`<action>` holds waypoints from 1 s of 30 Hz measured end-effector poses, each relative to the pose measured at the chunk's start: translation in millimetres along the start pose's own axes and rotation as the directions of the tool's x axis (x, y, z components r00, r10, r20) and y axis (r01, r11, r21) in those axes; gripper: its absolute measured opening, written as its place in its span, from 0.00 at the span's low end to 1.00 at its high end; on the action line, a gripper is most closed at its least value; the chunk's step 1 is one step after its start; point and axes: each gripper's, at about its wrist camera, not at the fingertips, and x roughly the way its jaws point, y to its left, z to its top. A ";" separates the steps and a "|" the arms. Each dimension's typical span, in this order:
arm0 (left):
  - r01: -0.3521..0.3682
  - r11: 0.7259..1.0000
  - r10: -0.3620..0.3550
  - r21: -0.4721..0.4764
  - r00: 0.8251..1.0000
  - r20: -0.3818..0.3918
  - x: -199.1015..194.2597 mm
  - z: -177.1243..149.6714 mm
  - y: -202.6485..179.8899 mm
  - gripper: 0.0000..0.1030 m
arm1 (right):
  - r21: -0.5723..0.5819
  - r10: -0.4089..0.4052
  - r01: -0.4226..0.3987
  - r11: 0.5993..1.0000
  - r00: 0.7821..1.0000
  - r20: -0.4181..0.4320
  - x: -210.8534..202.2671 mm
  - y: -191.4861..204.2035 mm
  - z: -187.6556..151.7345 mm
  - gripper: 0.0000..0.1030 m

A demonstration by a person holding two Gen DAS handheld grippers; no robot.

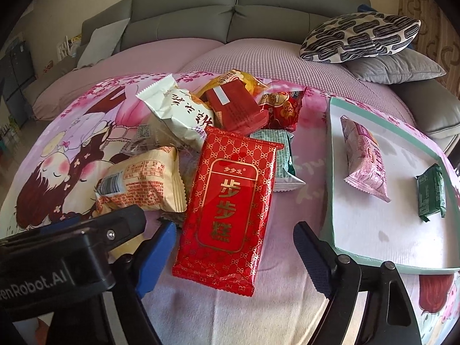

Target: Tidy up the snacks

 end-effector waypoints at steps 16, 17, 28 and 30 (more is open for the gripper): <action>0.008 1.000 -0.008 0.004 1.000 -0.018 5.8 -2.2 -3.9 0.86 | 0.036 0.037 -0.035 0.999 0.999 -0.038 -2.7 -15.6 -4.9 0.60; 0.011 1.000 -0.010 0.007 1.000 -0.021 6.5 -2.6 -5.7 0.84 | 0.036 0.036 -0.035 0.999 0.999 -0.040 -2.9 -16.3 -5.5 0.60; -0.018 0.999 0.018 0.031 1.000 -0.024 14.5 -2.3 -17.4 0.56 | 0.056 0.028 -0.025 0.998 0.998 -0.057 -0.9 -24.1 -7.3 0.60; -0.029 0.999 0.029 0.026 0.999 -0.018 14.6 -3.0 -17.2 0.49 | 0.059 0.027 -0.023 0.998 0.998 -0.058 -0.8 -24.6 -7.3 0.60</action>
